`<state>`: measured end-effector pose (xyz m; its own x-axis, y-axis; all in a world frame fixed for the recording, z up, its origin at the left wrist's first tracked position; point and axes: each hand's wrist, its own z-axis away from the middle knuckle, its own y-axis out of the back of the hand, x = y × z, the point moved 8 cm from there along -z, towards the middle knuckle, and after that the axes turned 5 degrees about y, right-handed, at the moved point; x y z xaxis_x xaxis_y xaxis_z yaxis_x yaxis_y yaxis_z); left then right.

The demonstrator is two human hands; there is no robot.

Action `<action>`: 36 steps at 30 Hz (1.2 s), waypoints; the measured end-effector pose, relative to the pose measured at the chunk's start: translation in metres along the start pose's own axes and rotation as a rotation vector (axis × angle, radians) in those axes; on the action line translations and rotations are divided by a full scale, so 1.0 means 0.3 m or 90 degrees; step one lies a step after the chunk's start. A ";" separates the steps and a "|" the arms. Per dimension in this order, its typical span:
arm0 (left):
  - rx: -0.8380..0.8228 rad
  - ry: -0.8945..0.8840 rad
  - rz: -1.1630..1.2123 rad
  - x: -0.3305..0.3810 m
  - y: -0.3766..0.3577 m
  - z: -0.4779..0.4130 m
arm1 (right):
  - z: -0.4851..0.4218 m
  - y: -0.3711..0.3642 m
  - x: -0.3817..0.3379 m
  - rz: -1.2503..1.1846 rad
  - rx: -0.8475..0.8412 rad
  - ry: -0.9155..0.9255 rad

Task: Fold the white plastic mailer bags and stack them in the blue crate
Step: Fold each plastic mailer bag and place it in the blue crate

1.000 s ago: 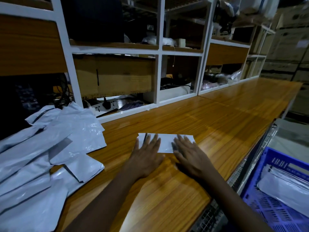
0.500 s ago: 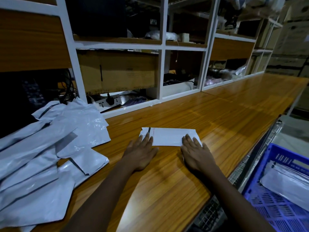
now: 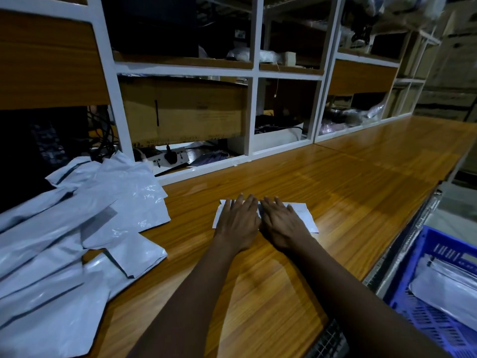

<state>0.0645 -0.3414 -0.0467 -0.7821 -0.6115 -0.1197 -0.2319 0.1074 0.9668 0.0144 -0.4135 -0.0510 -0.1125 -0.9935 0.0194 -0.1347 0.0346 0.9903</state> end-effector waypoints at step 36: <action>-0.053 0.042 0.074 -0.117 -0.008 0.179 | 0.212 0.020 0.099 0.013 0.055 -0.096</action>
<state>0.0613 -0.2781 -0.0571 -0.7610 -0.6487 0.0065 -0.0913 0.1170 0.9889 -0.0525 -0.4358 -0.0532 -0.2615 -0.9651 0.0117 -0.2149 0.0700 0.9741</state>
